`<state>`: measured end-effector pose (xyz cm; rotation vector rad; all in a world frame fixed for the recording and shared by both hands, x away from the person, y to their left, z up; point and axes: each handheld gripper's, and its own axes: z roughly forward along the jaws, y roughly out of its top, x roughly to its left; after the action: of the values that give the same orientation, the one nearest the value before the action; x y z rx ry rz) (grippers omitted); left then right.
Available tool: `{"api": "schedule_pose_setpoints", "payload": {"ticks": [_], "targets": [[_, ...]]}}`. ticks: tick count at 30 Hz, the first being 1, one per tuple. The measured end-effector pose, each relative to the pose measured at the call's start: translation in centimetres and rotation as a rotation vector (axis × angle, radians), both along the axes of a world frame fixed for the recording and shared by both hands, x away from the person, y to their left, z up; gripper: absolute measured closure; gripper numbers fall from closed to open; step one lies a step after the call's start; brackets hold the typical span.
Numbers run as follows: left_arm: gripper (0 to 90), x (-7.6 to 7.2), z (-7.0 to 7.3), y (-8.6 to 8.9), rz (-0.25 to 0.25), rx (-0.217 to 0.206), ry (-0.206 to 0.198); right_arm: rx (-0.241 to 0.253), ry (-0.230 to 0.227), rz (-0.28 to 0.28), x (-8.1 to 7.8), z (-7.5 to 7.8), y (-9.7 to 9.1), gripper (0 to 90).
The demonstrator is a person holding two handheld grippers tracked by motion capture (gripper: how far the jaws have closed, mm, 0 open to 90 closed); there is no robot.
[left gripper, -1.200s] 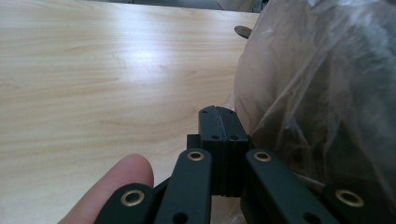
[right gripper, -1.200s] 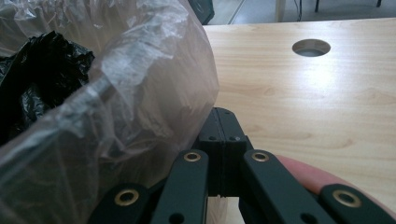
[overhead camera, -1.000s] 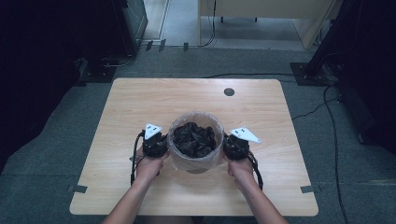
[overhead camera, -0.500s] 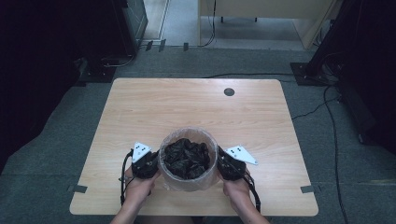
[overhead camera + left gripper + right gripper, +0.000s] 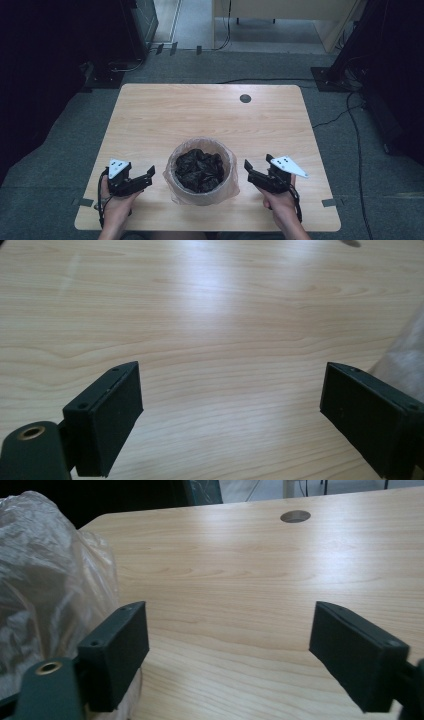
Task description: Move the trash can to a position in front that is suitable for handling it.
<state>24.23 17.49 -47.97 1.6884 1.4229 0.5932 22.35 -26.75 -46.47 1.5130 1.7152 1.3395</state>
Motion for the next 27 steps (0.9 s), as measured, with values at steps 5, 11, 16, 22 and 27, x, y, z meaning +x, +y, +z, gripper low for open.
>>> {"api": "schedule_pose_setpoints", "payload": {"ticks": [5,11,16,22,27], "targets": [[8.6,-0.4,-0.4,1.7,0.034,0.04,-0.004,0.012,0.021,0.004,-0.4,-0.3,-2.3,12.9],[8.5,-0.7,-1.5,3.8,0.069,0.099,0.036,-0.028,0.04,-0.032,-1.2,-1.4,-5.3,8.5],[8.5,-0.9,-2.6,5.2,0.086,0.15,0.067,-0.066,0.089,-0.089,-2.0,-2.8,-8.2,6.2],[8.5,-0.9,-3.4,6.1,0.088,0.17,0.099,-0.105,0.133,-0.133,-2.5,-3.9,-10.5,5.8],[8.5,-0.8,-4.0,6.8,0.078,0.216,0.116,-0.233,0.224,-0.167,-2.7,-5.7,-12.7,5.7]]}}
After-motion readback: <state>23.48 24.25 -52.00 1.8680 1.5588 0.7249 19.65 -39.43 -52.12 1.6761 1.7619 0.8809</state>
